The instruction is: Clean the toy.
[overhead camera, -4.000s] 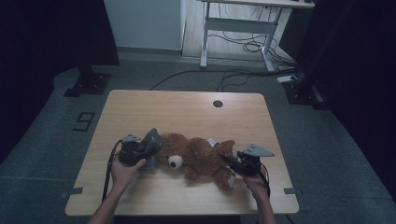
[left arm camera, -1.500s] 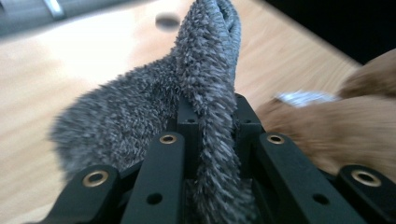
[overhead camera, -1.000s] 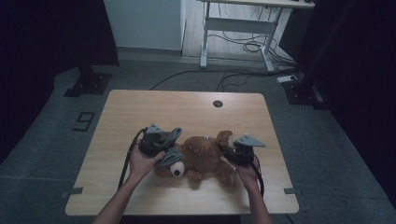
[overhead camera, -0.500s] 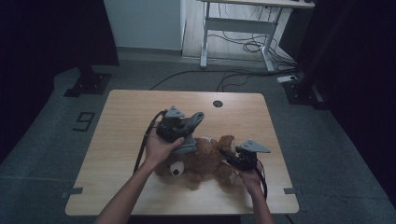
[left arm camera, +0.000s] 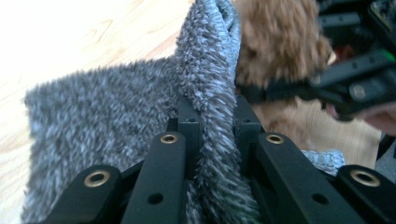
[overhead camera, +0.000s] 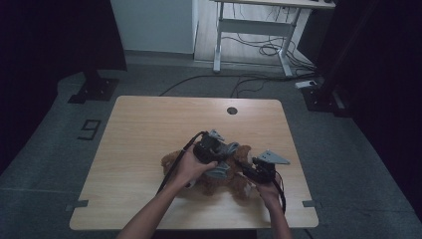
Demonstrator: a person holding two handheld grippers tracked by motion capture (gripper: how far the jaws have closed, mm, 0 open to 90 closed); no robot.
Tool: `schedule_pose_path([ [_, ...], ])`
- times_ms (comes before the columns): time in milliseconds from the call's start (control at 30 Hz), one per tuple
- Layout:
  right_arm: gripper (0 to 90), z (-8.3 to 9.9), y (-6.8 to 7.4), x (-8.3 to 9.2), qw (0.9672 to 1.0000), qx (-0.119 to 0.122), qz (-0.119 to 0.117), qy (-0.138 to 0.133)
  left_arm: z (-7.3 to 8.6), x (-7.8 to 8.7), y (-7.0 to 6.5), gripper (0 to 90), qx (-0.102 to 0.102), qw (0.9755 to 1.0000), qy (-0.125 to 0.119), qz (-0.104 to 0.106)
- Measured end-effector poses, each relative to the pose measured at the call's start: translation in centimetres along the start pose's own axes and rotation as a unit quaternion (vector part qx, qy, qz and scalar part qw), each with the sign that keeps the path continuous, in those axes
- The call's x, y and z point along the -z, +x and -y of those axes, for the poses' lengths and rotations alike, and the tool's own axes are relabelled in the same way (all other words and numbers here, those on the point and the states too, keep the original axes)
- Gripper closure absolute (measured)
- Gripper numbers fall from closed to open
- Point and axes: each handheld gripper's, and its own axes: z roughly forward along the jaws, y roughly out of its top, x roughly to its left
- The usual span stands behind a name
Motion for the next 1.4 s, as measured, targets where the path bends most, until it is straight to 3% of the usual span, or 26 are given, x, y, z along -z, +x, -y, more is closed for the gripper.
schedule_pose_path([
  [333,59.7,0.2,-0.1,0.0,1.0000,-0.005,-0.004,-0.002,3.5,2.2,1.4,78.5,0.032,0.9990,-0.021,0.021],
  [667,59.7,0.2,0.0,0.1,0.9999,-0.002,-0.012,-0.002,5.6,4.1,2.1,78.4,0.044,0.9976,-0.049,0.020],
  [867,59.8,0.2,0.0,0.1,0.9999,-0.002,-0.013,-0.002,6.1,5.1,2.2,78.5,0.048,0.9967,-0.063,0.014],
  [1033,60.1,0.2,0.2,0.0,1.0000,0.003,-0.008,-0.001,5.5,5.7,2.0,78.2,0.056,0.9944,-0.089,0.007],
  [1167,60.3,0.2,0.2,-0.1,1.0000,0.003,-0.004,0.001,3.6,5.9,1.0,78.4,0.049,0.9915,-0.120,0.004],
  [1233,60.3,0.2,0.2,-0.1,1.0000,0.002,-0.004,0.001,2.2,5.4,0.0,78.5,0.038,0.9915,-0.124,0.007],
  [1333,60.3,0.2,0.2,-0.1,1.0000,0.003,-0.003,0.001,0.4,3.7,-1.8,78.4,0.014,0.9936,-0.112,0.011],
  [1400,60.3,0.3,0.2,-0.1,1.0000,0.002,-0.004,0.001,-0.3,2.1,-2.7,78.4,0.000,0.9950,-0.100,0.002],
])
